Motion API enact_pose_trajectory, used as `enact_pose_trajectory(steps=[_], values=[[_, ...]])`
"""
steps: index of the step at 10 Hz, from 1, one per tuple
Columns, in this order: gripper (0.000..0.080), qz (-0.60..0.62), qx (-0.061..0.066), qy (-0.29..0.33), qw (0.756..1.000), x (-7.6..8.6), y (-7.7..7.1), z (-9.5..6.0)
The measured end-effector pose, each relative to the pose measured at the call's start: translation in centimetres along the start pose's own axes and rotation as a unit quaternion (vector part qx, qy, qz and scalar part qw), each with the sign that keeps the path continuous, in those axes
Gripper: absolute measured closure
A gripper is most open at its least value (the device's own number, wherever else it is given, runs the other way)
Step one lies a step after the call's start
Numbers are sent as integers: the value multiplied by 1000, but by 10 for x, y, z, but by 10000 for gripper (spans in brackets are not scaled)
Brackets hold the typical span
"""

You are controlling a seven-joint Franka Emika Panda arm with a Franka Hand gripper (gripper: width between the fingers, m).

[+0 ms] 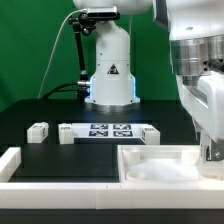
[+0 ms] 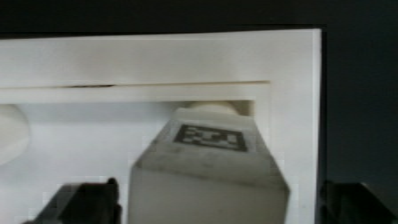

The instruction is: Assemble one leg

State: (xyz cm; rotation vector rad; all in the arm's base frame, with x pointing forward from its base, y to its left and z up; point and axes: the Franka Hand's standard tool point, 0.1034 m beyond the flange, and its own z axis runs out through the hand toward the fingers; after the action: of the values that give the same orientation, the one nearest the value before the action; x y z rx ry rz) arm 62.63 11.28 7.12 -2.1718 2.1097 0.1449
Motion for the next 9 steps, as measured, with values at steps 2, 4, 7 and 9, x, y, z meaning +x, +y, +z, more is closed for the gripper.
enact_pose_trajectory(steps=[2, 4, 7, 9], values=[[154, -29, 0, -1, 1000, -1, -1, -1], [151, -165, -1, 2, 986, -5, -1, -2], [150, -317, -1, 11, 948, -10, -2, -1], [150, -422, -4, 21, 907, -12, -2, 0]])
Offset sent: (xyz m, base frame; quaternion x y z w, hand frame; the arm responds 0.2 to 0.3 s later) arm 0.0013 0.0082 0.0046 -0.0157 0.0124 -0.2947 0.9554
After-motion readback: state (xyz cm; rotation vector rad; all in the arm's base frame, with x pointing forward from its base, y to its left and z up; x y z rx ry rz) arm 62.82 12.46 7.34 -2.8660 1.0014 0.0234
